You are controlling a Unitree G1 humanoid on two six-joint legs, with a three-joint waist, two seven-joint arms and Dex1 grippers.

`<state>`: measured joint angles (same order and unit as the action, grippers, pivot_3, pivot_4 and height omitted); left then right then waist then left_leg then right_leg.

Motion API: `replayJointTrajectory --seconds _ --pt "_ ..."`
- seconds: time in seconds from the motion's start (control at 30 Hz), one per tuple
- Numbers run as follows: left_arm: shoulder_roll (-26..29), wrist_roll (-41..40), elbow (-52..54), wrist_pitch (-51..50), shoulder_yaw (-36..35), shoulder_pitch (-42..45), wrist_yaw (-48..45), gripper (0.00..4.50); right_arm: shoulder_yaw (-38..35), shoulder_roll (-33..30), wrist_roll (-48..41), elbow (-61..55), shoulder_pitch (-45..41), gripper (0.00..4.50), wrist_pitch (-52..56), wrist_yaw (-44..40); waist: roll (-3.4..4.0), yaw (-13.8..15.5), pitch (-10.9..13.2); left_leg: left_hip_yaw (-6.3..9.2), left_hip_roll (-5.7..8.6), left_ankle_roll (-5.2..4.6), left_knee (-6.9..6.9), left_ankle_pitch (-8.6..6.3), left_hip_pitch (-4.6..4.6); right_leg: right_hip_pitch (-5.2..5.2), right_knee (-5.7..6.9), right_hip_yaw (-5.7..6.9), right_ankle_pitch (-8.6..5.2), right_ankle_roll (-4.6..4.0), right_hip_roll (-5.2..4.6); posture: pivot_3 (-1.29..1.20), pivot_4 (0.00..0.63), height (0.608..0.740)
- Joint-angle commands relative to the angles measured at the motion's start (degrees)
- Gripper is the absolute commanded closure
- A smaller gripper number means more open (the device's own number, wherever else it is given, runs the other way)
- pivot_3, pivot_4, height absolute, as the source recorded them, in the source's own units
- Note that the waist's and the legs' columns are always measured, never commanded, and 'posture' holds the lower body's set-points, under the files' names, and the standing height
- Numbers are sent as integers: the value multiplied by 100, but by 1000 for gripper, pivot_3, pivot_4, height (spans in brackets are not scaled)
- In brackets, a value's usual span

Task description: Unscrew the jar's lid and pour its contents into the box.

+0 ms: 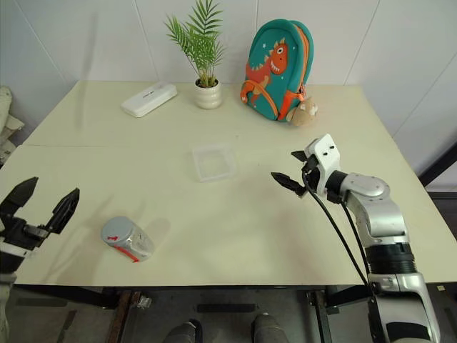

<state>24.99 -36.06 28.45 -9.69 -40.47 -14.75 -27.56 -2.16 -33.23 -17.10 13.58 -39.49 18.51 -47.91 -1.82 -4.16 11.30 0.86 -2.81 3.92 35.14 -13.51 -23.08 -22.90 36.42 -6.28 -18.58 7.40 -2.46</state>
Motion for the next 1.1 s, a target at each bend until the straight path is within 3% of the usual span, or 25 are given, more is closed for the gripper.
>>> replayJointTrajectory --seconds 0.03,0.4,0.6,0.83,1.1 --pt "-263 -109 581 275 -71 -488 -56 21 -121 74 60 435 -294 0 -467 -39 0 -5 0 0 1 0 3 0 0 0 0 0 0 0 1 0 150 740" --pt "-1135 393 1206 971 448 -1584 -71 21 -352 529 193 1215 -462 0 -1177 477 -1 -59 -1 -10 4 -6 5 0 0 5 -21 -18 1 -2 7 0 150 740" --pt "-1536 656 1344 1045 984 -1830 201 21 -773 691 -179 822 -102 0 -1252 594 -1 -59 -1 -10 4 -9 5 -2 -2 7 -29 -25 8 11 10 0 150 740" --pt "-1743 983 1208 1184 1459 -1947 370 21 -852 234 -1096 -333 666 0 -500 -656 -1 -52 -1 -10 4 -18 5 -7 -5 13 -43 -27 9 12 11 0 150 740" --pt "-1797 1221 1191 1167 1823 -2047 554 21 -753 -367 -1436 -552 628 0 -39 -1636 -2 -65 -1 -17 4 -21 15 -6 4 21 -47 -34 -16 -35 13 0 150 740"
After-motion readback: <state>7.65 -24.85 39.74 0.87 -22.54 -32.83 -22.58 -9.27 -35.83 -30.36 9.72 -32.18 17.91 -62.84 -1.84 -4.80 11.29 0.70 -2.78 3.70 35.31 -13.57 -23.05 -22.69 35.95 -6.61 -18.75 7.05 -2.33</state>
